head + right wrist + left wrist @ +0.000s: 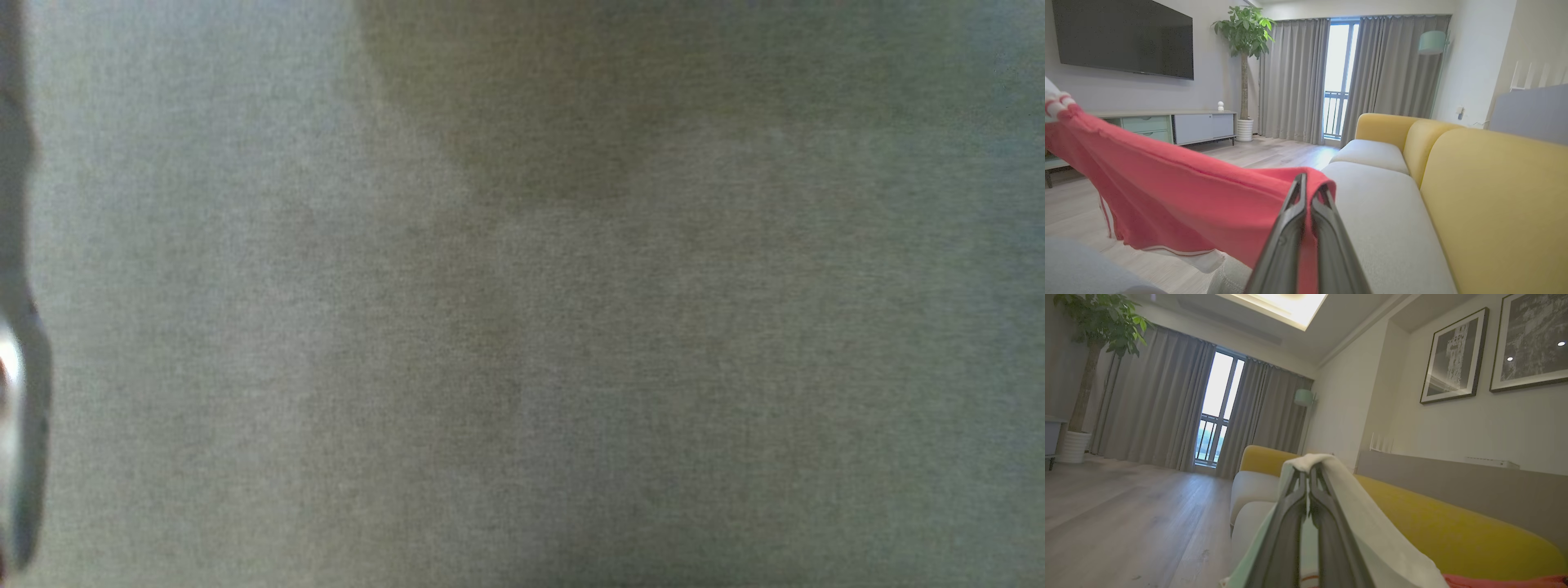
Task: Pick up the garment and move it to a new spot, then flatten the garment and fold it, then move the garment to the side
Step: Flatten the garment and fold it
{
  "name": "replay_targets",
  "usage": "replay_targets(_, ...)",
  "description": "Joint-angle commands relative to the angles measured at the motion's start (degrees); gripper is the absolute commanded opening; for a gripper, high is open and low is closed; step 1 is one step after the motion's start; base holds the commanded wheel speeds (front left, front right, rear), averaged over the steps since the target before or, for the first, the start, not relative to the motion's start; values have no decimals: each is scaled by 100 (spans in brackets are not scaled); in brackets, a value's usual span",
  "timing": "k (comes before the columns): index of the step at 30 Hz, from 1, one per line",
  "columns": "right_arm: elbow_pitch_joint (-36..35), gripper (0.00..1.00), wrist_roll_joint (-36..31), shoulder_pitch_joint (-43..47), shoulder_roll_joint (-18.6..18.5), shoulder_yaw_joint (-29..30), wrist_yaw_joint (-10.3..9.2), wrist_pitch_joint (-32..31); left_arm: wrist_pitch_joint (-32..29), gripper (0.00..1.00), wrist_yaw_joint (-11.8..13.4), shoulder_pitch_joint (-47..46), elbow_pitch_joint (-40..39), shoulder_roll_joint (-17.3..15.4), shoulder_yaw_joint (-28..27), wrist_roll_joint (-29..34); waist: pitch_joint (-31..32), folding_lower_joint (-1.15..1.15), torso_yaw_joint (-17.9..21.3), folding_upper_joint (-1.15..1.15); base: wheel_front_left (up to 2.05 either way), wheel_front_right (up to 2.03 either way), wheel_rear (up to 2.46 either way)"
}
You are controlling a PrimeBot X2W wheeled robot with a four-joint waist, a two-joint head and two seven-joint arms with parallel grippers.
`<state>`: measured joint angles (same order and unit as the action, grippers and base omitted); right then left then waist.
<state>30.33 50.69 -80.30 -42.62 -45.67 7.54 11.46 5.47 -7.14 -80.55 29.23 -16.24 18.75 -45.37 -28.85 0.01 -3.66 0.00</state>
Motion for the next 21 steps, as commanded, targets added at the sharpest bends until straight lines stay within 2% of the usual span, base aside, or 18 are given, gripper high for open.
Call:
replay_targets(1, -35, 0, 111, 121, -130, -29, -5, 55, 55, 0, -33, 166, -229, -335, -5, -103, -135, -1, -83, 0, 0, 0, 0)
replay_targets(8, 175, 0, 774, 1235, -153, -524, -5, 257, 425, 0, -34, 2248, -945, -681, 422, -722, 130, -1, -120, 0, 0, 0, 0)
replay_targets(12, -104, 0, 1361, 2122, -332, -714, -5, 312, 545, 0, -20, 3675, -1520, -944, 457, -967, 534, -1, -96, 0, 0, 0, 0)
replay_targets(16, -559, 0, 1818, 2948, -668, -871, -5, 337, 557, 0, 287, 5073, -2249, -1228, 419, -1147, 931, -1, -38, 0, 0, 0, 0)
replay_targets(17, -559, 0, 1818, 2948, -668, -871, -5, 337, 557, 0, 287, 5073, -2249, -1228, 419, -1147, 931, -1, -38, 0, 0, 0, 0)
replay_targets(21, -931, 0, 2148, 3667, -988, -955, -5, 348, 525, 0, 723, 6372, -3055, -1459, 466, -1225, 1332, -1, 17, 0, 0, 0, 0)
